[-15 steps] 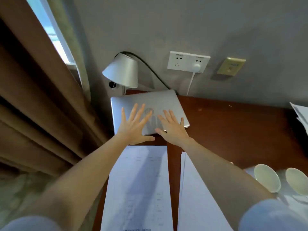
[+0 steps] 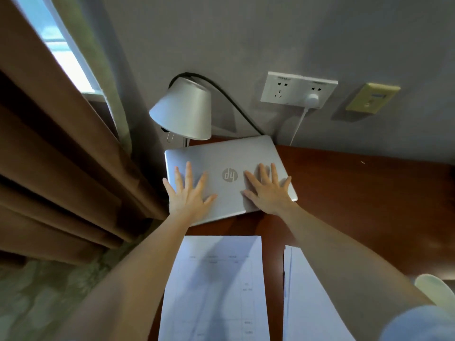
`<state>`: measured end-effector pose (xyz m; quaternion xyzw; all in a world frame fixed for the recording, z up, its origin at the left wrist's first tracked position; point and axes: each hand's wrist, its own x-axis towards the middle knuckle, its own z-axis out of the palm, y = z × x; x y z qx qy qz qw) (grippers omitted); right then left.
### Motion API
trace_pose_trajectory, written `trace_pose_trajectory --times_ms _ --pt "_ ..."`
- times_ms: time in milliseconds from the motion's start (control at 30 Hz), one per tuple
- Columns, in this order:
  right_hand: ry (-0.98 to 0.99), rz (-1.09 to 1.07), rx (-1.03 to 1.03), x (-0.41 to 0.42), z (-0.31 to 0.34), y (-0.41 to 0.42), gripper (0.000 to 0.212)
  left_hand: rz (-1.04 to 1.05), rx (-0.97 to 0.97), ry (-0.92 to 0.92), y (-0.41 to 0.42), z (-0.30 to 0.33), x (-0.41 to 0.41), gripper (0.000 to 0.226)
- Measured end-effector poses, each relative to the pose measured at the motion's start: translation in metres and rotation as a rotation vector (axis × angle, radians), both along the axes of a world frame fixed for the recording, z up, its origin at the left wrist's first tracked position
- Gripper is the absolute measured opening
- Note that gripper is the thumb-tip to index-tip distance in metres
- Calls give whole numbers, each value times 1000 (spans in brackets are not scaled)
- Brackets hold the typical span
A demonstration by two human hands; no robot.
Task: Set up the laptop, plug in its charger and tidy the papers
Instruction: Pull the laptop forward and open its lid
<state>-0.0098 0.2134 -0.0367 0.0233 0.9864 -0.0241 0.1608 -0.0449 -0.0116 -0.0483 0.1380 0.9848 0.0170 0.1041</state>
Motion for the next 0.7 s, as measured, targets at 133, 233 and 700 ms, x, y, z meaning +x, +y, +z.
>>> trace_pose_trajectory --times_ms 133,233,700 --pt "-111 -182 -147 -18 4 16 68 256 214 -135 13 0 -10 75" --pt "-113 -342 -259 -28 9 18 78 438 314 -161 27 8 -18 80" --pt "-29 -634 -393 -50 12 25 106 975 565 -199 23 22 -44 116"
